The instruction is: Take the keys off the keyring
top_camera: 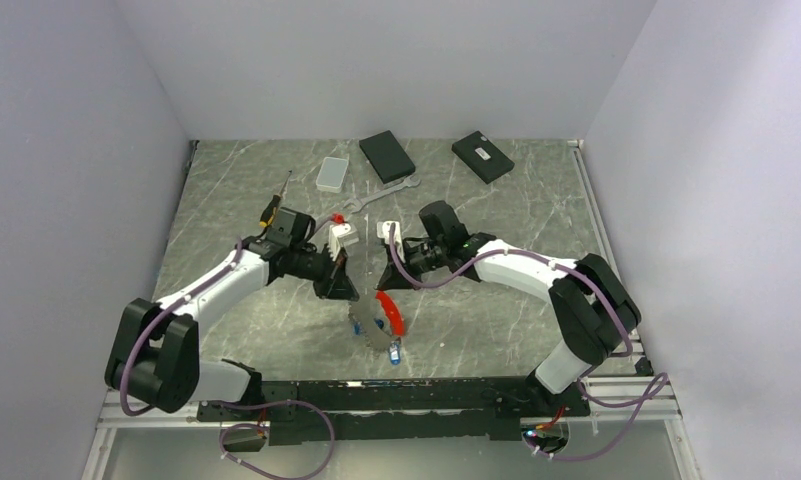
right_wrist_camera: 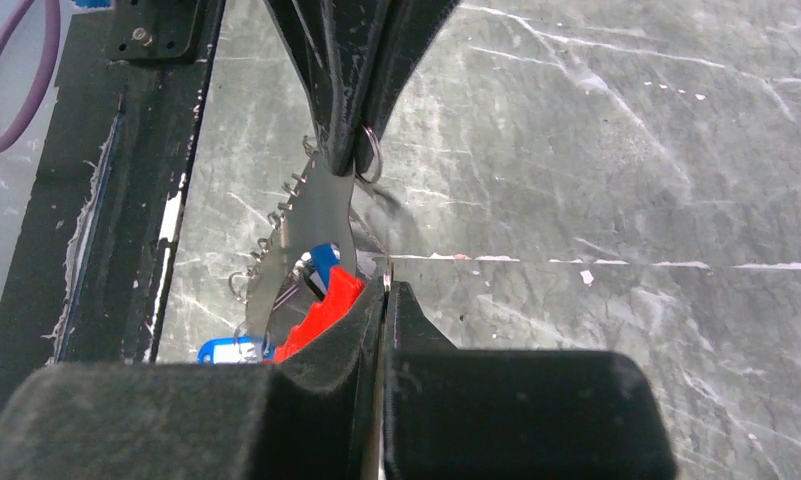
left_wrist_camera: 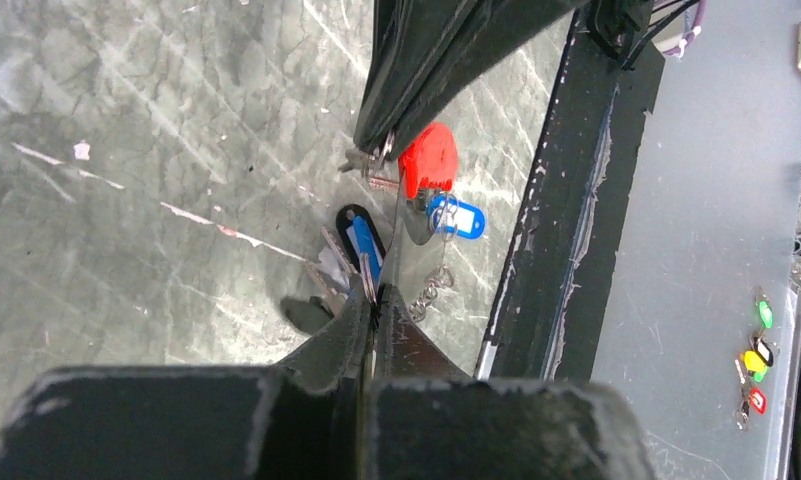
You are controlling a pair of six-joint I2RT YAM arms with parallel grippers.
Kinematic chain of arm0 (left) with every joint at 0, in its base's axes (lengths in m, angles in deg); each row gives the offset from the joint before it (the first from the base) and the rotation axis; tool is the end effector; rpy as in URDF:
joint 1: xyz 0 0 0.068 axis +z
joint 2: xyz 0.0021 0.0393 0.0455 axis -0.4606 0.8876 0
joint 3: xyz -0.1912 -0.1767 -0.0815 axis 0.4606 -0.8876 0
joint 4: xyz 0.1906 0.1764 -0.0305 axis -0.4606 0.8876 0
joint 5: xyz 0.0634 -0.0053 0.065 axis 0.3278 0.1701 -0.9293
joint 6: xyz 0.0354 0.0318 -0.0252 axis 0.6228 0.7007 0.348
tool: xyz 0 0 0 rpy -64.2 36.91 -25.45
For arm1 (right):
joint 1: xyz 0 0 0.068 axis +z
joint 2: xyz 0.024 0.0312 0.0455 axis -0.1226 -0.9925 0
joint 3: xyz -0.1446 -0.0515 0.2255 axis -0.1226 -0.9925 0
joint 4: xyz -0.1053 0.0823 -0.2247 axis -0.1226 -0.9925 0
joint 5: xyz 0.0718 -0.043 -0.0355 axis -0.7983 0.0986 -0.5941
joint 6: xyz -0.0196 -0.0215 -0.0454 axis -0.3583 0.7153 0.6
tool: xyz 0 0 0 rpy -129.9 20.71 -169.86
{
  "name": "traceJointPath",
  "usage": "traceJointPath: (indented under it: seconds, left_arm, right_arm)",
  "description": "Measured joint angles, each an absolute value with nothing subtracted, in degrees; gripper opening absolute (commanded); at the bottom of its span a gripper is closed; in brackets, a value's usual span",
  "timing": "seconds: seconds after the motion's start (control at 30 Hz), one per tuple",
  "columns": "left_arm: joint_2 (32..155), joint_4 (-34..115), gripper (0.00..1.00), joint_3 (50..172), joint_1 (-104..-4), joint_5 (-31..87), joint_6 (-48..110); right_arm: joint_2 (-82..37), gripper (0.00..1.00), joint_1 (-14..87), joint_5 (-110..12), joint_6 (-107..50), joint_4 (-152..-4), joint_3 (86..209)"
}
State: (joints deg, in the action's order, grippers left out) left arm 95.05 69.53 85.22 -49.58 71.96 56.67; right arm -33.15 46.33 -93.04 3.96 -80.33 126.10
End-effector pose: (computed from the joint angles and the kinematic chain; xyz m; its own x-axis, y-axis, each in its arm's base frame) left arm 0.2243 -0.1217 0.2171 -0.6077 0.4079 -0.6814 0.7942 0.3158 -0.5192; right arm 0.2390 0.2314 0.2113 -0.0875 -0.4218 -0.9025 -0.9879 -0.0800 0.1331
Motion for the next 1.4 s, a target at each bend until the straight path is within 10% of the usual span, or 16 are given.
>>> traceJointPath:
  seconds: [1.4]
  left_arm:
    - [116.8, 61.95, 0.0, 108.41, -55.83, 70.52, 44.32]
  right_arm:
    - [-30.05, 0.0, -6.76, -75.4, 18.49, -125.62, 131.35]
